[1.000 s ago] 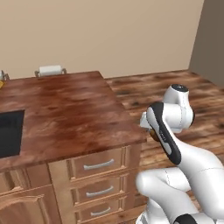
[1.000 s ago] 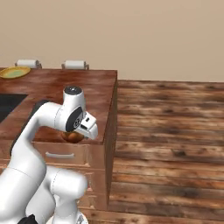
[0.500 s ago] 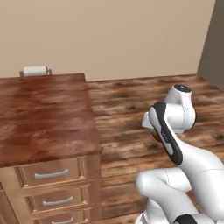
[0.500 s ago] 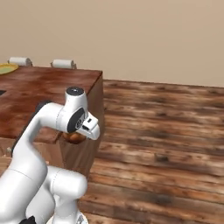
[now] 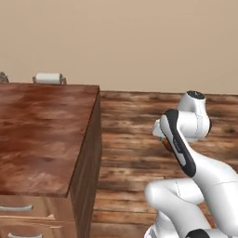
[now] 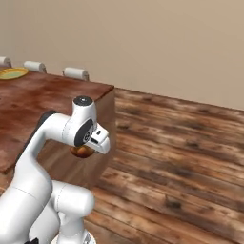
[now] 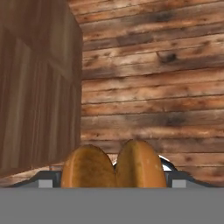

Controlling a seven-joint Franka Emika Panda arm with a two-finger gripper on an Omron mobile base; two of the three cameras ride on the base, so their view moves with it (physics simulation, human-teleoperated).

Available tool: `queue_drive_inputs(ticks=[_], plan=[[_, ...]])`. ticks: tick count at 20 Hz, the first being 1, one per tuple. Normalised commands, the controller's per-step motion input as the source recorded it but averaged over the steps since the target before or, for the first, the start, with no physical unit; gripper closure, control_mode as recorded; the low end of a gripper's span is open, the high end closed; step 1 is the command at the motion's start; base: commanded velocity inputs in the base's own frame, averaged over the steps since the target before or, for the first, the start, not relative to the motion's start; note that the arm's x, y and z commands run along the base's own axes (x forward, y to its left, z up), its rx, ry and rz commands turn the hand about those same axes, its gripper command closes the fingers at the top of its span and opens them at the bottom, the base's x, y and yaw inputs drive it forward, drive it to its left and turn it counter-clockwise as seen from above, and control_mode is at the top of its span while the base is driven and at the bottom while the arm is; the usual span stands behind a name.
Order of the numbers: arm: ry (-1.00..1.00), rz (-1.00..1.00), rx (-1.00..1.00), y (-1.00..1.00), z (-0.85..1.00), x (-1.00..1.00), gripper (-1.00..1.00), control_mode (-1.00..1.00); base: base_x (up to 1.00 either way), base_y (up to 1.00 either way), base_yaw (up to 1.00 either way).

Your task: Move the hot dog bun to the plate on the dining table and place the condiment next to that plate. Then navigate to the fridge and take the sausage and place it on the plate as well.

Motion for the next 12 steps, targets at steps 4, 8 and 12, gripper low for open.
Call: queue_drive_inputs(ticks=[4, 8, 12], plan=[[0.0, 0.0, 0.0, 0.0, 0.0, 0.0, 1.0, 1.0, 1.0, -0.97, 0.42], [0.0, 0.0, 0.0, 0.0, 0.0, 0.0, 1.0, 1.0, 1.0, -0.99, 0.4], [0.0, 0.0, 0.0, 0.0, 0.0, 0.0, 1.0, 1.0, 1.0, -1.0, 0.38]])
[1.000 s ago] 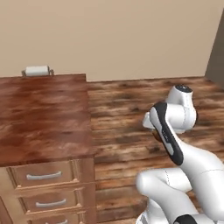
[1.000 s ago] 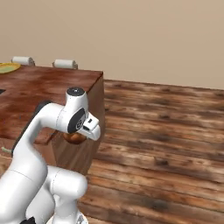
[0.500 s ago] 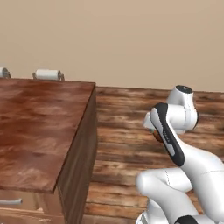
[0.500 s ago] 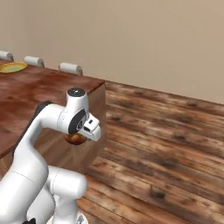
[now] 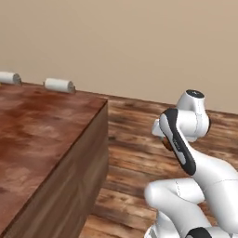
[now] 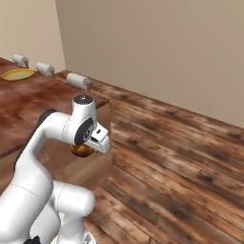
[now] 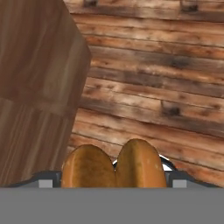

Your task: Move the hot dog bun to the plate on the dining table and place the condiment next to that plate. Then navigate to the fridge and take the sausage and place it on the plate as well.

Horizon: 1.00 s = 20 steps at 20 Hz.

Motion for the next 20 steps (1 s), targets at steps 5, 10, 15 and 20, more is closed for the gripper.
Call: queue_drive_inputs(ticks=[5, 10, 15, 20], plan=[[0.0, 0.0, 0.0, 0.0, 0.0, 0.0, 1.0, 1.0, 1.0, -1.0, 0.38], [0.0, 0.0, 0.0, 0.0, 0.0, 0.0, 1.0, 1.0, 1.0, -1.0, 0.37], [0.0, 0.0, 0.0, 0.0, 0.0, 0.0, 1.0, 1.0, 1.0, -1.0, 0.37], [0.0, 0.0, 0.0, 0.0, 0.0, 0.0, 1.0, 1.0, 1.0, -1.0, 0.37]])
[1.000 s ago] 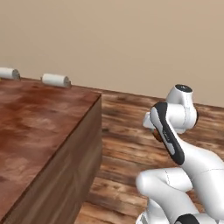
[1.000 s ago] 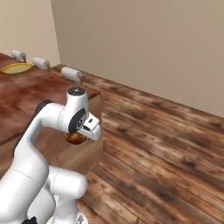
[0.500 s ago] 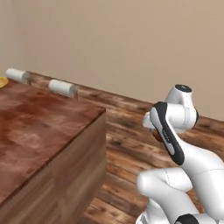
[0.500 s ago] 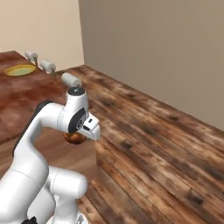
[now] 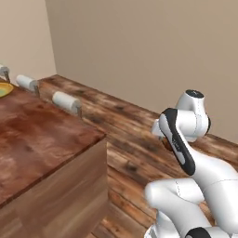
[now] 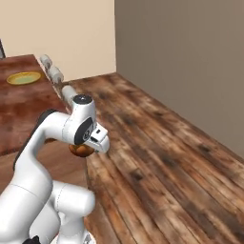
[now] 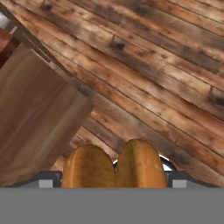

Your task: Move the hot dog bun to the plate on the dining table and place the condiment next to that plate. Then navigate to the fridge and take the sausage and place it on the plate as well.

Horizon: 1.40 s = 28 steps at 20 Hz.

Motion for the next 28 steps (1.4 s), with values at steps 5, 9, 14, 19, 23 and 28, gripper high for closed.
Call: queue_drive_inputs(ticks=[5, 9, 14, 19, 23, 28], plan=[[0.0, 0.0, 0.0, 0.0, 0.0, 0.0, 1.0, 1.0, 1.0, -1.0, 0.38], [0.0, 0.0, 0.0, 0.0, 0.0, 0.0, 1.0, 1.0, 1.0, -0.98, 0.39], [0.0, 0.0, 0.0, 0.0, 0.0, 0.0, 1.0, 1.0, 1.0, -0.88, 0.43], [0.0, 0.0, 0.0, 0.0, 0.0, 0.0, 1.0, 1.0, 1.0, -0.72, 0.48], [0.0, 0.0, 0.0, 0.0, 0.0, 0.0, 1.0, 1.0, 1.0, -0.68, 0.5], [0.0, 0.0, 0.0, 0.0, 0.0, 0.0, 1.0, 1.0, 1.0, -0.68, 0.51]])
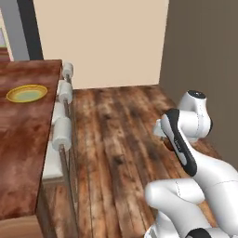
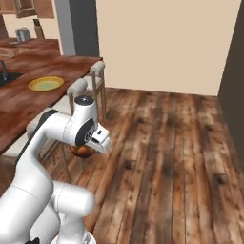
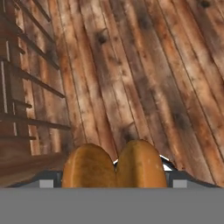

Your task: Move the hot dog bun to the plate on the dining table and place the condiment next to that plate. Then navigate to the fridge and take the sausage and place it on the plate as well.

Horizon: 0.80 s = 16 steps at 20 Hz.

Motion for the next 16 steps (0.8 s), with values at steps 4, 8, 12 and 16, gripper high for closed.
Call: queue_drive_inputs(ticks=[4, 8, 12, 16], plan=[[0.0, 0.0, 0.0, 0.0, 0.0, 0.0, 1.0, 1.0, 1.0, -0.68, 0.52], [0.0, 0.0, 0.0, 0.0, 0.0, 0.0, 1.0, 1.0, 1.0, -0.72, 0.53], [0.0, 0.0, 0.0, 0.0, 0.0, 0.0, 1.0, 1.0, 1.0, -0.73, 0.53], [0.0, 0.0, 0.0, 0.0, 0.0, 0.0, 1.0, 1.0, 0.93, -0.71, 0.56]])
